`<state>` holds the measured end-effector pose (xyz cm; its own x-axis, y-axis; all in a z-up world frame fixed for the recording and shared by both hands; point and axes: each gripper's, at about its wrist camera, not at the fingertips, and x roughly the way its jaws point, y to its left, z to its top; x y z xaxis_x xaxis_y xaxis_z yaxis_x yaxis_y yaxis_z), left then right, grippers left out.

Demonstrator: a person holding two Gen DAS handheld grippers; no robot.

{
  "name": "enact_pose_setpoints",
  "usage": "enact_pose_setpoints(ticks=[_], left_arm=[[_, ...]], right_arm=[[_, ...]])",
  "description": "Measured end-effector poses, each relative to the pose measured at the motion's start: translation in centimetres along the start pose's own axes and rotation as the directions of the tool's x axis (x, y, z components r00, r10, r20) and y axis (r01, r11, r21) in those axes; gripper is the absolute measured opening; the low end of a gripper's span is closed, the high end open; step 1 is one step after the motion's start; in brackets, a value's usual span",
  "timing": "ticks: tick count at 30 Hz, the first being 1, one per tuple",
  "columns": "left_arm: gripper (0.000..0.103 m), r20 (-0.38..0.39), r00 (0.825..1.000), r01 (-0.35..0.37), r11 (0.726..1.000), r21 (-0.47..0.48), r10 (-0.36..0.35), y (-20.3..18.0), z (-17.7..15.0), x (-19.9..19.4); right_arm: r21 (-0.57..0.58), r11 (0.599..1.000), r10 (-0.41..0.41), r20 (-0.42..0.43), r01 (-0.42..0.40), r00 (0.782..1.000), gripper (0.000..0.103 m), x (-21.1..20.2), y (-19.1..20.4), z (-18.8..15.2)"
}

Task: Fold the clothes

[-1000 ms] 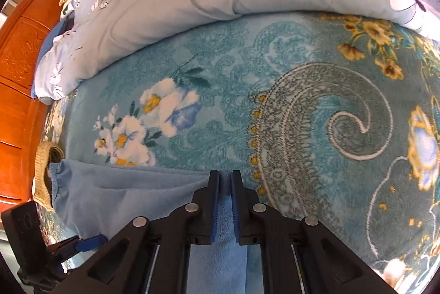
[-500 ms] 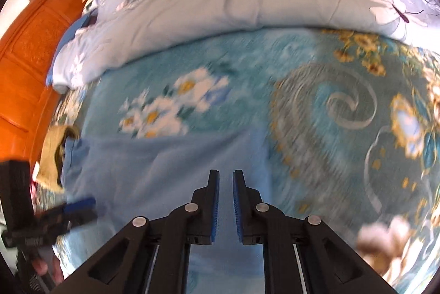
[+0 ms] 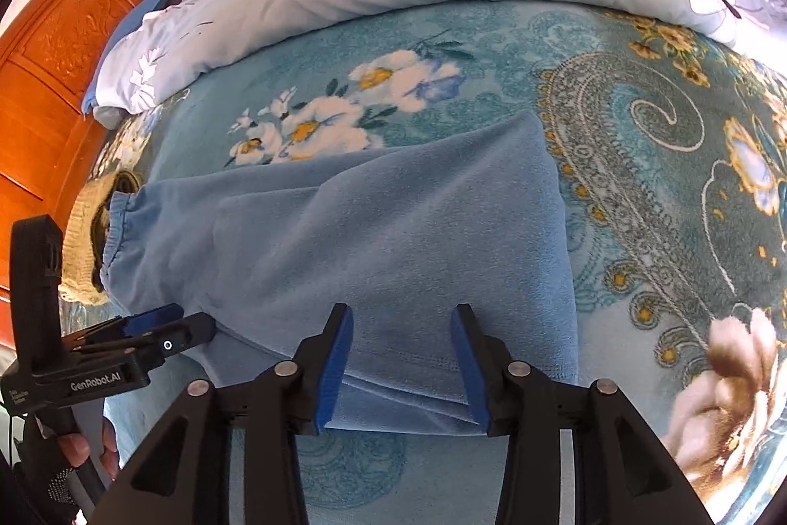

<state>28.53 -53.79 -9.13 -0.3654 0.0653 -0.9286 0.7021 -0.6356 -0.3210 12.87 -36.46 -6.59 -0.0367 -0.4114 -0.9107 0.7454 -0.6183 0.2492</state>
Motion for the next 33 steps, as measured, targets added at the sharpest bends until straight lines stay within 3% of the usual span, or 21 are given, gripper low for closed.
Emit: enact_pose_setpoints(ticks=[4,12,16,19,22,25,29,33], left_arm=[[0.09,-0.007,1.0,0.013,1.0,0.015,-0.013,-0.2,-0.1,0.4],[0.098,-0.065,0.99,-0.117,0.982,0.147,0.128,-2.7,-0.3,1.9],[0.098,-0.038,0.989,-0.137,0.982,0.132,0.143,-2.8,-0.3,1.5],[0.098,0.041,0.988,-0.15,0.984,0.097,0.147,-2.0,-1.0,0.1],[0.098,0.102,0.984,-0.146,0.989,0.009,0.144,-0.2,-1.8,-2.1],[0.098,0.144,0.98,-0.116,0.98,-0.16,0.139,3.7,-2.7,-4.7],[0.097,0.185,0.956,-0.143,0.912,-0.385,0.228,9.5,-3.3,-7.2],[0.097,0.166,0.962,-0.096,0.839,-0.536,0.216,13.1,-3.0,-6.6]], right_arm=[[0.0,1.0,0.002,0.005,-0.002,1.0,0.046,-0.1,0.2,-0.2],[-0.006,1.0,-0.002,0.01,0.002,1.0,0.047,-0.5,0.5,-0.7],[-0.01,1.0,-0.001,0.01,0.001,1.0,0.047,-0.8,0.4,-0.9],[-0.019,1.0,-0.003,0.007,0.004,1.0,0.047,-0.9,0.4,-1.0],[-0.027,1.0,-0.003,0.006,0.003,1.0,0.049,-1.1,0.4,-1.2],[-0.036,0.999,-0.003,0.004,0.003,1.0,0.05,-1.1,0.6,-1.3],[-0.045,0.999,0.0,0.005,0.0,1.0,0.05,-1.1,1.0,-1.4],[-0.051,0.999,0.004,0.003,-0.004,1.0,0.05,-0.9,1.3,-1.4]])
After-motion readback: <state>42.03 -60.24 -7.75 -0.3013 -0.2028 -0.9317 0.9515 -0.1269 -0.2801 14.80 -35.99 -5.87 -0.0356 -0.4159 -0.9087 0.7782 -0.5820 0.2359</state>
